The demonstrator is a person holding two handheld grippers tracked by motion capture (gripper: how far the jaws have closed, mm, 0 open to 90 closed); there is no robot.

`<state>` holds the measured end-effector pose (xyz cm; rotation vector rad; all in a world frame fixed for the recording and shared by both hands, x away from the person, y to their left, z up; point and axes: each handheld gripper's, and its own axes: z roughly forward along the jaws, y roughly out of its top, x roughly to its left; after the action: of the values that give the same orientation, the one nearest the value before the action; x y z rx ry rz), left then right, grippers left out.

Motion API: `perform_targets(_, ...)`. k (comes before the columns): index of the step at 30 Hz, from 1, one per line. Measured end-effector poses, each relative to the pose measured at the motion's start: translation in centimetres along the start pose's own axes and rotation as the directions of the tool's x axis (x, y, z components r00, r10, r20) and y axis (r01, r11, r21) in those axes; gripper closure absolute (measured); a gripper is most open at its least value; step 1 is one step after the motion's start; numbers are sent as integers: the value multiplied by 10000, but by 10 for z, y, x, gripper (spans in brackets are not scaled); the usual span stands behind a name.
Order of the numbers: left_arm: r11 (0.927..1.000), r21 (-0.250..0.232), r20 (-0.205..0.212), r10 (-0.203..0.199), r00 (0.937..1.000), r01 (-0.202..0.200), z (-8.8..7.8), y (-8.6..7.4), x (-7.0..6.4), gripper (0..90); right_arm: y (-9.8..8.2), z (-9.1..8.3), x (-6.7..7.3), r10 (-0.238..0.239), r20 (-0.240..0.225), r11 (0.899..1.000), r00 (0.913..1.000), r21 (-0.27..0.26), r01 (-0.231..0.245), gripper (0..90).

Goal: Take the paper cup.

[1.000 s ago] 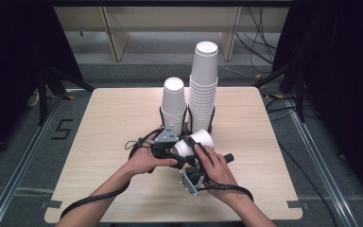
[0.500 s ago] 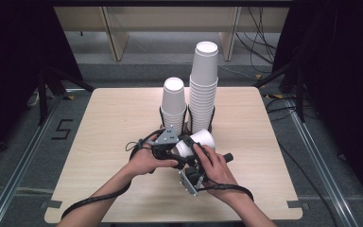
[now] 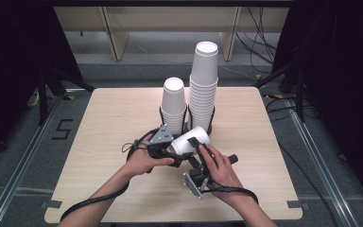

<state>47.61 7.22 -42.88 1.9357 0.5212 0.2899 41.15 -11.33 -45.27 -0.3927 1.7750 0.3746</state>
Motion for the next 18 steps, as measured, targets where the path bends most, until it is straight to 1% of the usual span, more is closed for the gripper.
perform_targets(1,10000,0,0,0,10000,0,0,0,0,216,0,0,0,0,0,10000,10000,0,0,86)
perform_targets(2,9999,-107,-7,-43,10000,43,0,-1,1,216,-1,0,3,529,129,9986,9985,-79,-528,87)
perform_targets(3,9999,-144,-67,-71,10000,70,-2,-2,2,216,-4,-4,-1,-41,-59,9999,10000,129,41,88)
perform_targets(4,9997,-197,-95,-136,9999,134,-3,-3,2,215,-5,-4,3,790,241,9969,9966,-53,-789,90)
perform_targets(5,9994,-311,-82,-129,9999,127,-4,-4,3,215,-11,-10,2,853,171,9962,9962,140,-856,94)
perform_targets(6,9995,-302,-159,-134,9998,129,-5,-5,3,215,-11,-10,2,853,171,9962,9962,140,-856,94)
perform_targets(7,9992,-357,-197,-188,9996,181,-6,-6,4,215,-13,-12,2,1064,164,9940,9942,236,-1068,94)
perform_targets(8,9988,-442,-213,-230,9995,220,-8,-7,4,215,-16,-14,-1,902,347,9956,9953,209,-909,97)
perform_targets(9,9986,-480,-267,-236,9994,223,-9,-8,4,215,-19,-16,-1,913,429,9954,9949,244,-925,95)
perform_targets(10,9985,-512,-352,-189,9992,171,-11,-9,4,215,-23,-17,-1,1016,408,9942,9940,299,-1028,93)
perform_targets(11,9982,-563,-388,-234,9990,212,-12,-10,4,214,-27,-19,1,1301,405,9901,9907,483,-1320,94)
perform_targets(12,9975,-680,-381,-242,9990,215,-13,-11,5,214,-29,-19,2,1472,482,9873,9879,531,-1497,95)
perform_targets(13,9963,-837,-429,-229,9988,192,-14,-12,5,214,-32,-18,6,2130,473,9757,9759,428,-2150,95)
perform_targets(14,9963,-840,-460,-225,9987,185,-15,-12,5,214,-35,-19,8,2659,488,9623,9628,466,-2681,98)
perform_targets(15,9952,-952,-513,-261,9983,211,-16,-13,5,214,-37,-19,8,3032,486,9512,9517,454,-3054,101)
perform_targets(16,9948,-968,-586,-383,9975,325,-18,-14,4,214,-37,-21,9,3639,462,9293,9303,496,-3660,103)
perform_targets(17,9935,-1084,-576,-425,9974,361,-20,-14,3,214,-41,-21,9,4407,475,8951,8964,516,-4429,104)
perform_targets(18,9919,-1212,-619,-450,9971,372,-21,-15,3,214,-41,-21,9,4407,475,8951,8964,516,-4429,104)
